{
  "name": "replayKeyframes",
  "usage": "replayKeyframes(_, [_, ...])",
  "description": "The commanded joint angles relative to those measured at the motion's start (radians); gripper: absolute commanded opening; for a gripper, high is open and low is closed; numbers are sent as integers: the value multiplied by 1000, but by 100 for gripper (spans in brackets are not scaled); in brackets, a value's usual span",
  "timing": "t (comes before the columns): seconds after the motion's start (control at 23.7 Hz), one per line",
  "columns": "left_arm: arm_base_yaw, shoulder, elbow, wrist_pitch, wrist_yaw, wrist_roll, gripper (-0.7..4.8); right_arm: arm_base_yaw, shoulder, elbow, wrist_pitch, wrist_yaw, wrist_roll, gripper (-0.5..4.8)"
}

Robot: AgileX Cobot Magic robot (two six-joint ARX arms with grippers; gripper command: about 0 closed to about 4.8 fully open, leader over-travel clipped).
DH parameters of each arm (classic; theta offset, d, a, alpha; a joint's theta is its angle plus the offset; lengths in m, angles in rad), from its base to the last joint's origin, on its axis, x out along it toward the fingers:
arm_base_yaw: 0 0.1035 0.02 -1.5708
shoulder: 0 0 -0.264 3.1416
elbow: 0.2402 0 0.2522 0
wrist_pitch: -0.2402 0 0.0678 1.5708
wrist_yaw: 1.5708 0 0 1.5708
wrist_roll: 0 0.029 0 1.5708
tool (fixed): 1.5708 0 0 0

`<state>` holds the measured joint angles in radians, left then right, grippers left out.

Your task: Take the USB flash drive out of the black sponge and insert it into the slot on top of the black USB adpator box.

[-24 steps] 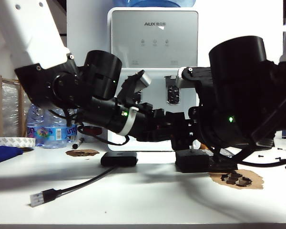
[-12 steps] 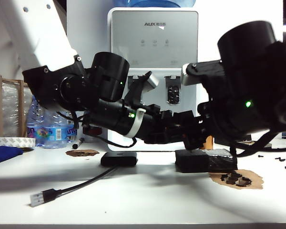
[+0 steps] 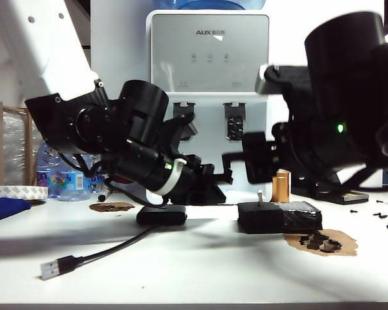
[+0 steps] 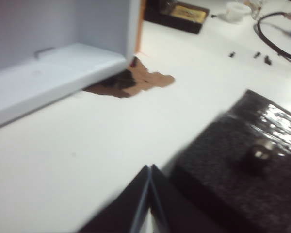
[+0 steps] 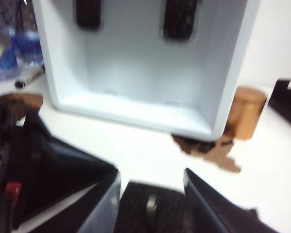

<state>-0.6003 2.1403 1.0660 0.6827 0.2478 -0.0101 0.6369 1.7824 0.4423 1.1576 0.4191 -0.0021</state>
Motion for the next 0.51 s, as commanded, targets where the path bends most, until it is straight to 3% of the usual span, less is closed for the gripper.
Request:
replayKeyframes(0.04, [-3,-3,3,13,6,3,-4,-17,26,12,2,0,20,216])
replayKeyframes(0.17, [-1,-3,3,14,6,3,-4,-46,68,46,1,-53,53,216])
replayKeyframes(0.51, [-1,-3,3,13,3,3,-4,-67,99,76,-5,-75,26,225])
